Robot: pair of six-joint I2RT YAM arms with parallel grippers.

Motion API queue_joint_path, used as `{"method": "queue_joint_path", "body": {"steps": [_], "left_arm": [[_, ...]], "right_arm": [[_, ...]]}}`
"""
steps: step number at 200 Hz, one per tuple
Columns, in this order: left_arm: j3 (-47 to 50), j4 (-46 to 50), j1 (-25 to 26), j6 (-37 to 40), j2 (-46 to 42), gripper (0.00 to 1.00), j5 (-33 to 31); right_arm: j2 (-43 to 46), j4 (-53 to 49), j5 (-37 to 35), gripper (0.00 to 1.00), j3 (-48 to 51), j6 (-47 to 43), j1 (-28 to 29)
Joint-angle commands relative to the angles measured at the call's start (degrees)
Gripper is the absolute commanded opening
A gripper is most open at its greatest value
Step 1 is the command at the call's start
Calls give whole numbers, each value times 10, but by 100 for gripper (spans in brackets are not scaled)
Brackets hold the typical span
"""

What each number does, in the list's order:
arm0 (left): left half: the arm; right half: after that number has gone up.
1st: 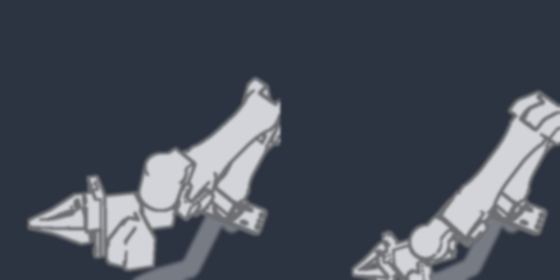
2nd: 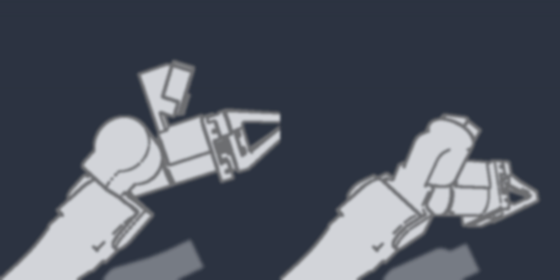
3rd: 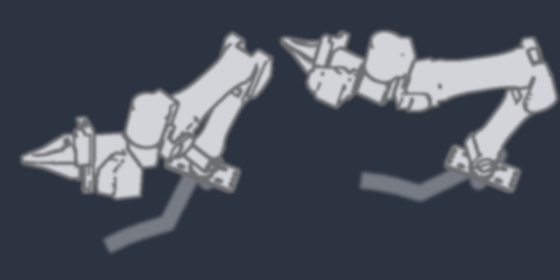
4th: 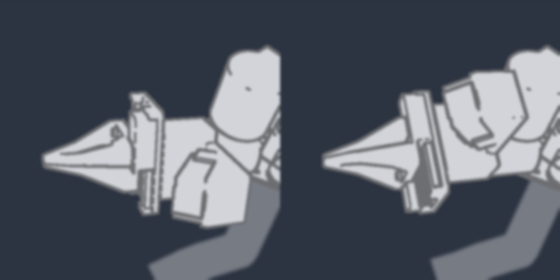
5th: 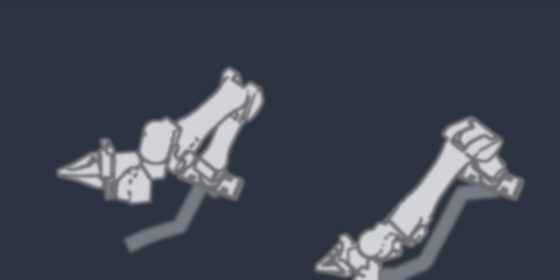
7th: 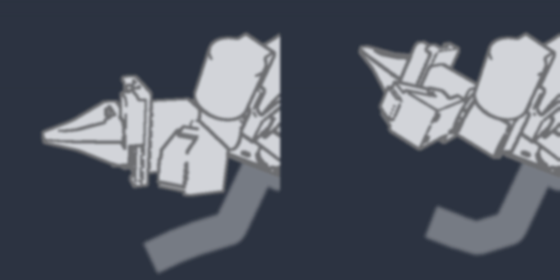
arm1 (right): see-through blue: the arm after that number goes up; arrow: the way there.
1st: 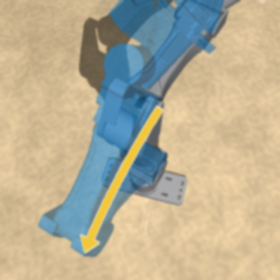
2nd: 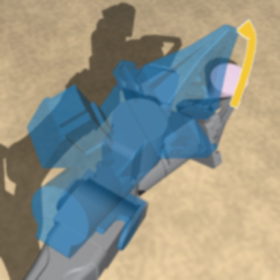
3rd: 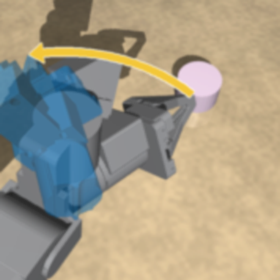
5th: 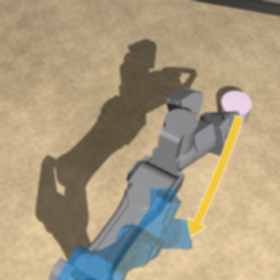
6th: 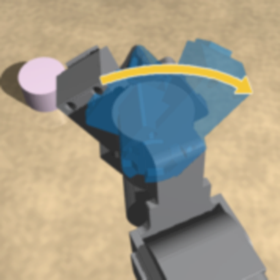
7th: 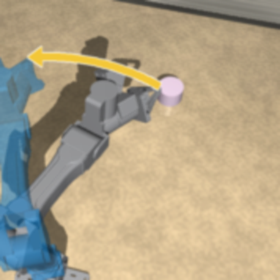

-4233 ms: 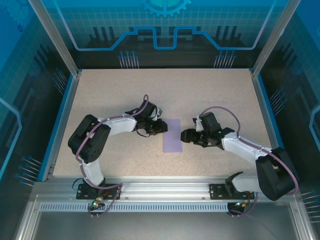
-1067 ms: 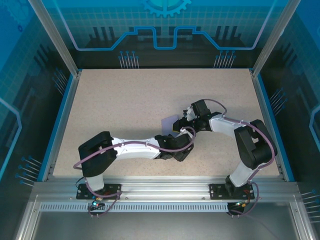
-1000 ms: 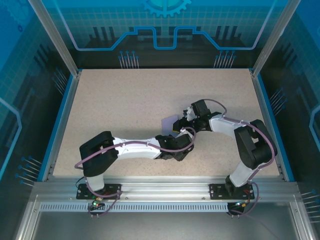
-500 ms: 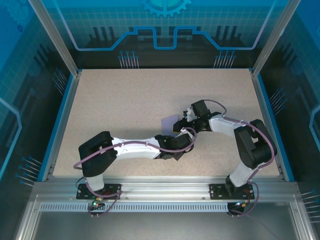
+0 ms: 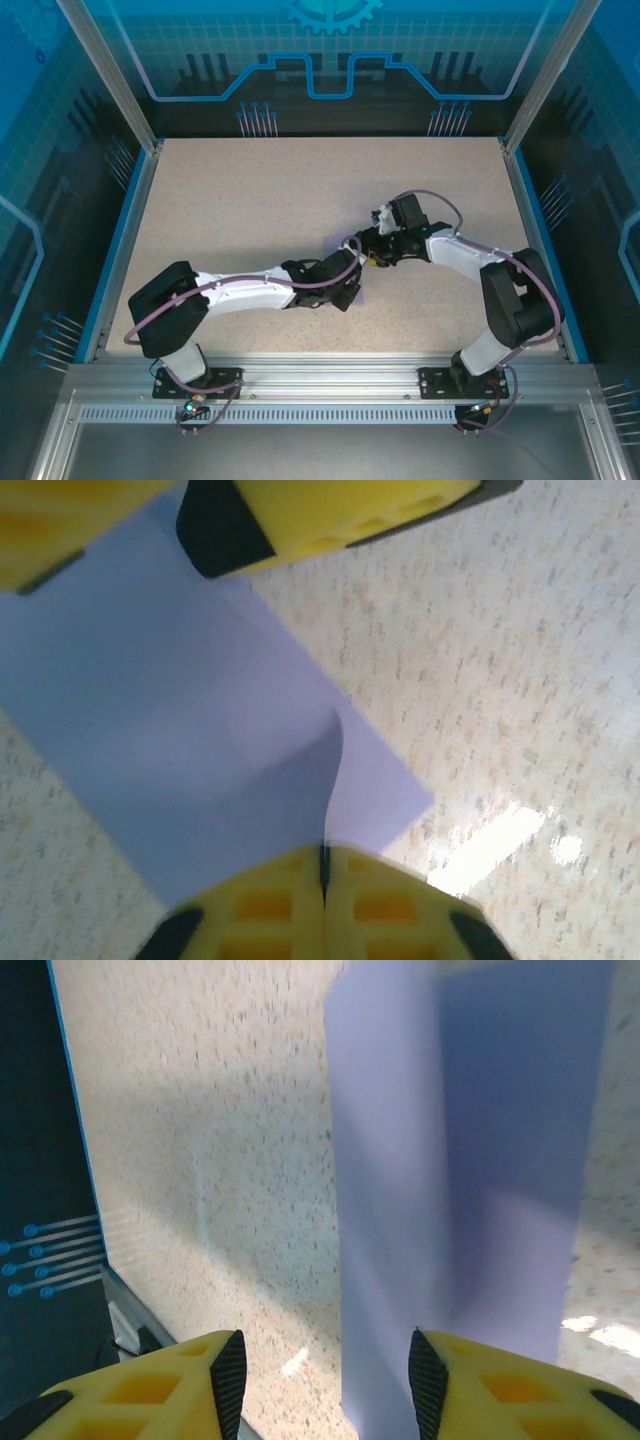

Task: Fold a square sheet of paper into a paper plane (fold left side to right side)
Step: Fold the triangle a second time at the center of the table.

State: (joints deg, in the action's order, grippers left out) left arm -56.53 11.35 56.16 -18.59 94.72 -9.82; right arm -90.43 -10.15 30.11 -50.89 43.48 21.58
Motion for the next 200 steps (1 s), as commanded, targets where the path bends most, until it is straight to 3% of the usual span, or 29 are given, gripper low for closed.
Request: {"method": "queue_joint_path", "body": {"steps": [1,46,84,117,200], "left_arm": [[34,-53,-31,-41,-27,1,107],[62,-90,-73,-73,-36,2,178],[71,-88,-92,-84,-38,3,192],[67,-68,-104,-86,-37,4,192],[47,-7,-116,-80,-19,8,153]], "right_arm": [[54,13,-18,53,29,-9,-16],[125,-8,-45,43,100,-32,-18],[173,6,-59,24,167,-31,5],[163,36,-72,7,193,-14,60],[58,-13,-117,3,131,-22,120]]}}
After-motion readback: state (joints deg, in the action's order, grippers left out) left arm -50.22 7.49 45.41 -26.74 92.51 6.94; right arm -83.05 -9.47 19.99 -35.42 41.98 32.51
